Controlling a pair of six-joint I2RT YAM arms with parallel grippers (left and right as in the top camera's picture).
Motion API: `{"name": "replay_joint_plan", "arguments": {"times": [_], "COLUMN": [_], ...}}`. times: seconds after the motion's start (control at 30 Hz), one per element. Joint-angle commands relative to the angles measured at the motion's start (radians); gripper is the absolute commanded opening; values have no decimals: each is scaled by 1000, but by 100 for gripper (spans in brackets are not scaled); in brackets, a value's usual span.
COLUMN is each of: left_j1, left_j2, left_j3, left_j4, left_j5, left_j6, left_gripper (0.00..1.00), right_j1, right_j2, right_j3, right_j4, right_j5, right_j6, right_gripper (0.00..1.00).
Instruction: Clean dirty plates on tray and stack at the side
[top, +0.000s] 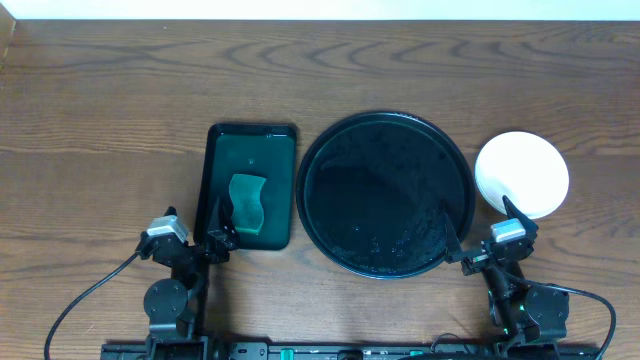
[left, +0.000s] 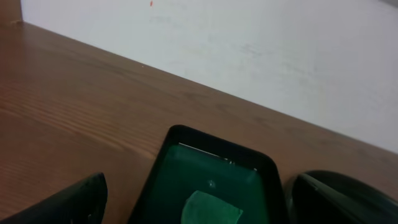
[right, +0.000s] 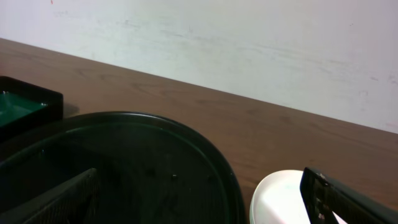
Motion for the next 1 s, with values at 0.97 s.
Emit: {"name": "replay_joint_plan", "arguments": {"times": [0.97], "left_j1": [-3], "left_j2": [-6], "left_j3": [-8], "left_j4": [-39], "left_j5": [91], "left_j6": [308], "left_gripper": [95], "right_j1": [-6], "right_j2": [-5], "right_j3": [-2], "right_j4": [-4], "right_j5": [2], "right_j6": [11], "right_gripper": [99]}}
